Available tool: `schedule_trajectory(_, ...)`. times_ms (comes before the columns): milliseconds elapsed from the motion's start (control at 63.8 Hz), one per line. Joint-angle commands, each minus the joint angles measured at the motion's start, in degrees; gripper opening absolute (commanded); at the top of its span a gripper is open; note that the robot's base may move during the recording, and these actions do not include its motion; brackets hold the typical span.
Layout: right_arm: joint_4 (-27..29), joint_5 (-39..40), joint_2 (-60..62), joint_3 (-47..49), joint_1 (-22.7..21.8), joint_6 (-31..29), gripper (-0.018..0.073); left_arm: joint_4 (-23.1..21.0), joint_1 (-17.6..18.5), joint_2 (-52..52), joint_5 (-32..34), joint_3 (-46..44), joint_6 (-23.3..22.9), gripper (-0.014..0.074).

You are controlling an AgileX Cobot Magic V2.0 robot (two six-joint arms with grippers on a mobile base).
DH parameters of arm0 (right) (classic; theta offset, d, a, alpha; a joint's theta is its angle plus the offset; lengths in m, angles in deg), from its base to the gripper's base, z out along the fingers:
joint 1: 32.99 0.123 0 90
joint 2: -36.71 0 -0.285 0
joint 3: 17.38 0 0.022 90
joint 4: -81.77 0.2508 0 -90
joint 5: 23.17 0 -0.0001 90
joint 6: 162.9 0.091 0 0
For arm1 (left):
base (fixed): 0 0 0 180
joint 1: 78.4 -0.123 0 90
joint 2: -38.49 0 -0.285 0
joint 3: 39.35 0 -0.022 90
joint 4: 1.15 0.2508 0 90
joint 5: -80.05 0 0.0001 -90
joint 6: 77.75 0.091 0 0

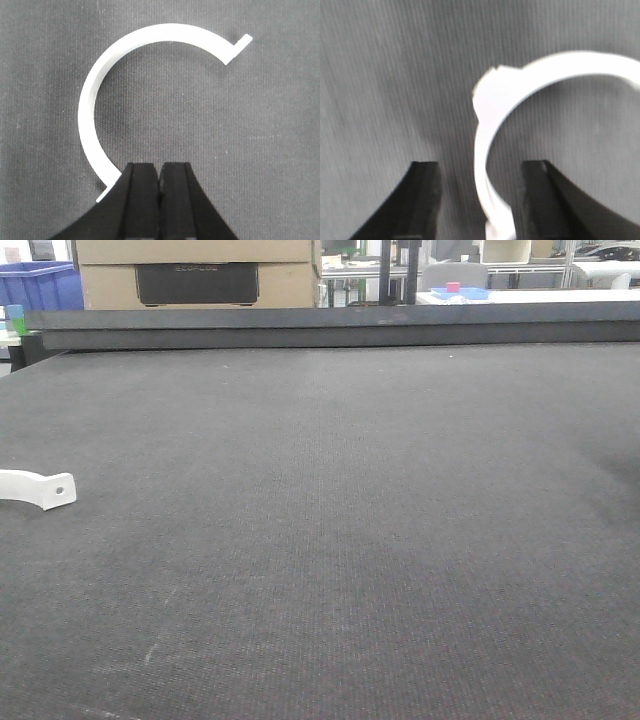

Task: Grab PVC pipe and place in blue bin
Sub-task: 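Close left and right grippers on the two ends of the white pipe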

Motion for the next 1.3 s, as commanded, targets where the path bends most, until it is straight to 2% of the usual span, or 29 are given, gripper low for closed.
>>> schedule_trajectory(0,-0.18,1.46,-1.23,0.42,-0.21,0.04,0.0232,0.01,-0.11,-0.12,0.80,-0.16,-0.50,-0.0111)
schedule_trajectory(94,0.42,1.60,-2.62,0.42,-0.31,0.04,0.0202,0.01,-0.11,-0.12,0.80,-0.16,-0.50,-0.0111)
schedule_trajectory(298,1.15,3.26,-3.93,0.42,-0.31,0.04,0.0197,0.01,-0.11,-0.12,1.02,-0.16,-0.50,-0.0111)
schedule_trajectory(407,1.15,3.26,-4.81,0.42,-0.31,0.04,0.0158,0.01,-0.11,-0.12,1.02,-0.16,-0.50,-0.0111)
schedule_trajectory(548,1.15,1.88,-6.26,0.42,-0.31,0.04,0.0084,0.01,-0.11,-0.12,0.85,-0.16,-0.50,-0.0111)
schedule_trajectory(752,1.15,0.15,-5.97,0.42,-0.31,0.04,-0.0165,-0.43,-0.11,-0.12,-0.61,-0.16,-4.88,-0.0111)
schedule_trajectory(783,1.15,0.28,-5.77,0.42,-0.31,0.04,-0.0167,-0.43,-0.29,-0.12,-0.92,-0.16,-4.97,-0.0111)
schedule_trajectory(956,1.15,-0.33,-2.08,1.30,-0.31,-0.18,-0.0168,-0.71,-6.50,-0.12,-3.79,-0.40,-4.97,-0.0111)
schedule_trajectory(1034,1.15,-0.87,0.07,2.18,-0.31,-0.62,-0.0168,-0.71,-10.22,0.11,-3.65,-0.40,-2.12,-0.0111)
schedule_trajectory(1097,1.15,-1.08,2.03,2.77,-0.31,-1.06,-0.0168,-1.37,-12.09,0.96,-3.11,-0.40,3.45,-0.0111)
schedule_trajectory(1159,1.15,-0.73,3.57,3.18,-0.19,-1.03,-0.0168,-1.87,-12.85,2.68,-2.72,-0.48,8.14,-0.0111)
schedule_trajectory(1285,1.15,0.13,5.52,3.46,-0.19,-1.03,-0.0168,-3.35,-12.61,6.84,0.18,-0.53,12.13,-0.0088)
